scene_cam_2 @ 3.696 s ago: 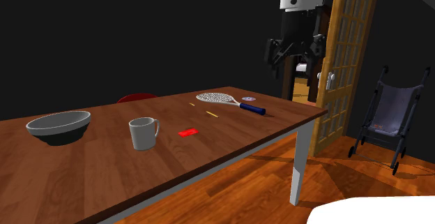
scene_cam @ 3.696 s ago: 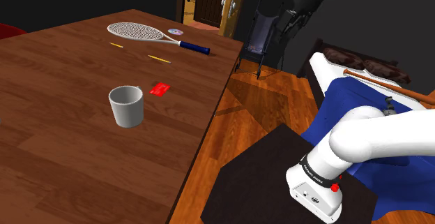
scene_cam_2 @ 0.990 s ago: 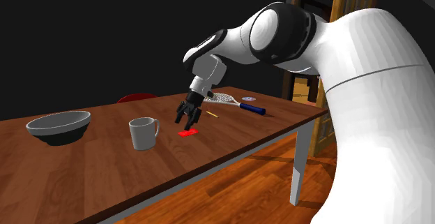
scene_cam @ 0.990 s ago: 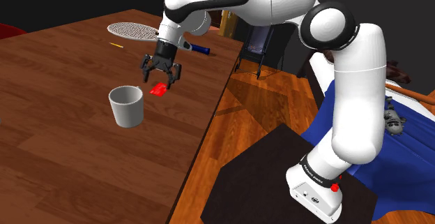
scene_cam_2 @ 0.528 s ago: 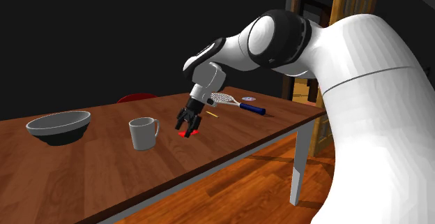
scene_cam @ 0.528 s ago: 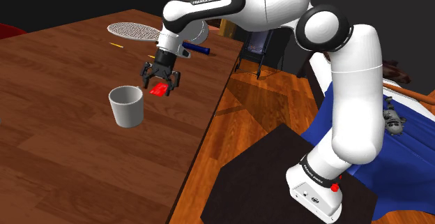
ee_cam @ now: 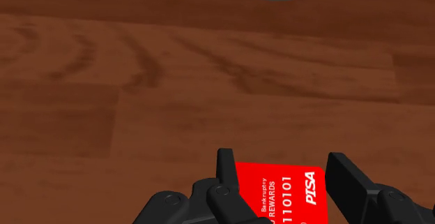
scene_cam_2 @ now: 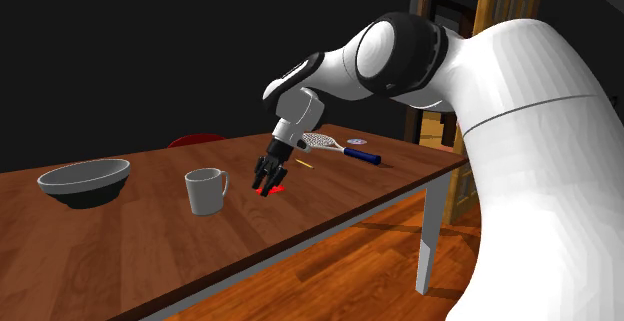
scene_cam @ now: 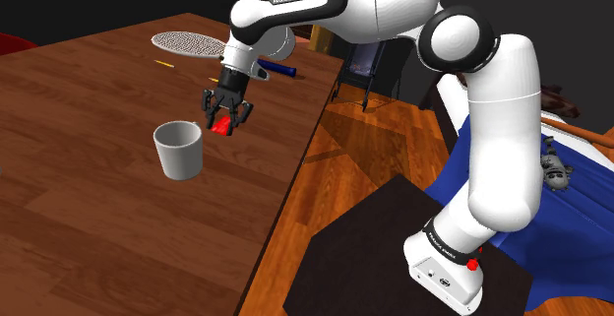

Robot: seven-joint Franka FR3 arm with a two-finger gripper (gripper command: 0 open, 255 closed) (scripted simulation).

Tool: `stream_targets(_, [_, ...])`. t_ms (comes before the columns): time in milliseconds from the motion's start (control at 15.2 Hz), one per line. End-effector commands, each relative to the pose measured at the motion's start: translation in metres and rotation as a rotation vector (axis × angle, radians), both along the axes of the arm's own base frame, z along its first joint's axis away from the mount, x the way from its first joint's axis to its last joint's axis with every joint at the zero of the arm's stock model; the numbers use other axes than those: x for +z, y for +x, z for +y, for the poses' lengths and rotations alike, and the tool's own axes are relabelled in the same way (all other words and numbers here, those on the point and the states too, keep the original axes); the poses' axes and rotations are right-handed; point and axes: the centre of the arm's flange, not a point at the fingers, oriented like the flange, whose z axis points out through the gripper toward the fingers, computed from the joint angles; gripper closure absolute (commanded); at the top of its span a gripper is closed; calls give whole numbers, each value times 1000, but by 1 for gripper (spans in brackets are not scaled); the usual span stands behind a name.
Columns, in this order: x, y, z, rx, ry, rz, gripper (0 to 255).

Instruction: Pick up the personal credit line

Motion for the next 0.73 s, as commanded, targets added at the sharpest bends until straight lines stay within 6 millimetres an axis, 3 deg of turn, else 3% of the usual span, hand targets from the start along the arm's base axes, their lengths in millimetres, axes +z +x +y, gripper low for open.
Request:
stream_targets(0, [-5,-1,0,1,-2,6,255])
stream_targets(66, [-7,0,1,1,-2,6,255])
stream_targets(660, [41,0,1,1,-2,6,255])
